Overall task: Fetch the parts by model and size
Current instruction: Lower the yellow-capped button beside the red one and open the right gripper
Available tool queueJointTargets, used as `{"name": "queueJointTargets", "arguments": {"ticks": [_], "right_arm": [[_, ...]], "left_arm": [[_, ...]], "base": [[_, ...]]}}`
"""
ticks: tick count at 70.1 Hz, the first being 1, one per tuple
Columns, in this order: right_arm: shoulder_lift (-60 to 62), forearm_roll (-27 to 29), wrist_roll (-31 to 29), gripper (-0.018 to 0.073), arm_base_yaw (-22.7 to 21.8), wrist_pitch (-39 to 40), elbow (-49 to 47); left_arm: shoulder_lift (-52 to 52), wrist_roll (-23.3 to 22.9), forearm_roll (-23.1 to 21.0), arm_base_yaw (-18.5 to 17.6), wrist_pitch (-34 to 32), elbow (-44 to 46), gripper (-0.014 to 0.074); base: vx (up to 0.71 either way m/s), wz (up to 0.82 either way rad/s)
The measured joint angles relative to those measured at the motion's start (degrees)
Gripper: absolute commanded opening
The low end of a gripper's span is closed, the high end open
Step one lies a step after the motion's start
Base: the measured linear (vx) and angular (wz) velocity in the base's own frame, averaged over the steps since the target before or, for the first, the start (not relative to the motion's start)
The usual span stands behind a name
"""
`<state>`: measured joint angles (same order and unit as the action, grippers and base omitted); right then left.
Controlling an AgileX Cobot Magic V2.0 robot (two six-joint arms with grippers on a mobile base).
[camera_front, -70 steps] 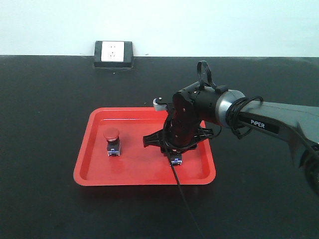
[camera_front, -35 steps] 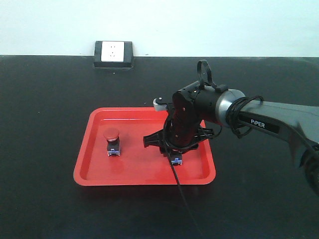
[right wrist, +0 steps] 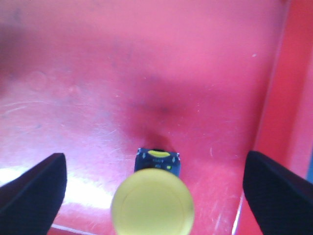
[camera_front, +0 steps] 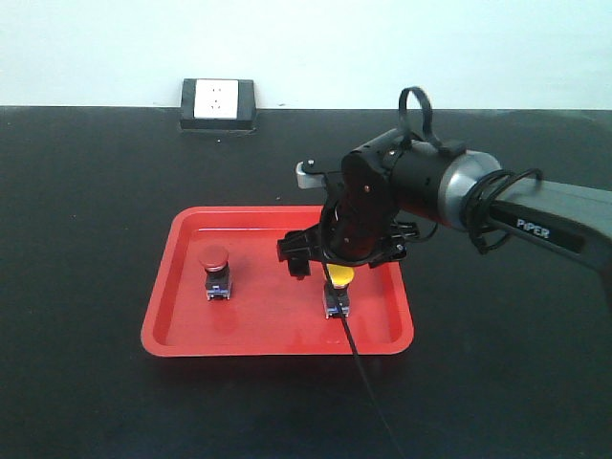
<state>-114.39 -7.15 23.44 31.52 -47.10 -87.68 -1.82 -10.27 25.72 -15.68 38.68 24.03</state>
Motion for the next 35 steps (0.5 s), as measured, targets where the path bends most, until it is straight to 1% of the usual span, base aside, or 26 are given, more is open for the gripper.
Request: {"name": "queueJointTargets", "arguments": {"ticks": [6,15,20,28,35], "right_arm": [[1.6,-0.5,-0.1,0.0648,0.5,0.0,0.0],[4.2,-3.8,0.0,0.0599,2.5,0.1,0.0],[5.8,-5.8,0.7,0.0578,4.1,1.7,1.0],[9.1,-7.9,2.9,0.0564,5.9,6.6,6.0],[13.9,-10.0,5.8,0.0564,6.3,12.0,13.3]], "left_arm": [[0.0,0.0,0.0,0.0,0.0,0.0,-0.0006],[0.0,0.0,0.0,0.0,0.0,0.0,-0.0006],[0.0,0.0,0.0,0.0,0.0,0.0,-0.0006],[0.0,0.0,0.0,0.0,0.0,0.0,-0.0006],[0.0,0.0,0.0,0.0,0.0,0.0,-0.0006]], "base": [[0.0,0.0],[0.0,0.0],[0.0,0.0],[0.0,0.0],[0.0,0.0]]}}
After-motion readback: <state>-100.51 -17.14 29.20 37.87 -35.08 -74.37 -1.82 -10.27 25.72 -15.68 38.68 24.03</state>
